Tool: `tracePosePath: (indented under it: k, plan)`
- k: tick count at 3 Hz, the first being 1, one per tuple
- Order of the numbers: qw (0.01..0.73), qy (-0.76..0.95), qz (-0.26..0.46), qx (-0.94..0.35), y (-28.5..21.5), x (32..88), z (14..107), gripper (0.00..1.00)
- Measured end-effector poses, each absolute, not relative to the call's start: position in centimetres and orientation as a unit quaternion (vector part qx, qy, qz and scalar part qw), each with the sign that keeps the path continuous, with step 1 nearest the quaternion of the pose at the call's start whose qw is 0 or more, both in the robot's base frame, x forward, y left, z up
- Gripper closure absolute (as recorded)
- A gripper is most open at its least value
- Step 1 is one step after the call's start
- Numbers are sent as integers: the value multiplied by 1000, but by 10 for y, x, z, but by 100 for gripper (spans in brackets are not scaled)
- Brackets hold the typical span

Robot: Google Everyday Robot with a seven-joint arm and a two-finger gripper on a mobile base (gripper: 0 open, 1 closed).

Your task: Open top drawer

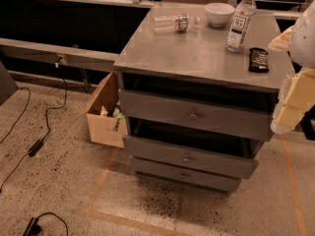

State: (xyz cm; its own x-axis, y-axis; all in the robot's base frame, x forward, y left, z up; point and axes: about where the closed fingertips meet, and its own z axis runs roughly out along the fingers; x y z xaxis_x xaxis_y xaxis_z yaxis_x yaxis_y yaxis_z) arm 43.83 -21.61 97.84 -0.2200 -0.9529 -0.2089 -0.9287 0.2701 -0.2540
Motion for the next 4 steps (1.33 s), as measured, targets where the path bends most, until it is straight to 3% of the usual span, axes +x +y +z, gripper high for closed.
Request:
tracePosePath:
  k: [2, 4]
  plan:
    - [163, 776, -26, -609, -216, 448, 946, 0]
    - [170, 741, -6, -650, -201, 484, 831, 0]
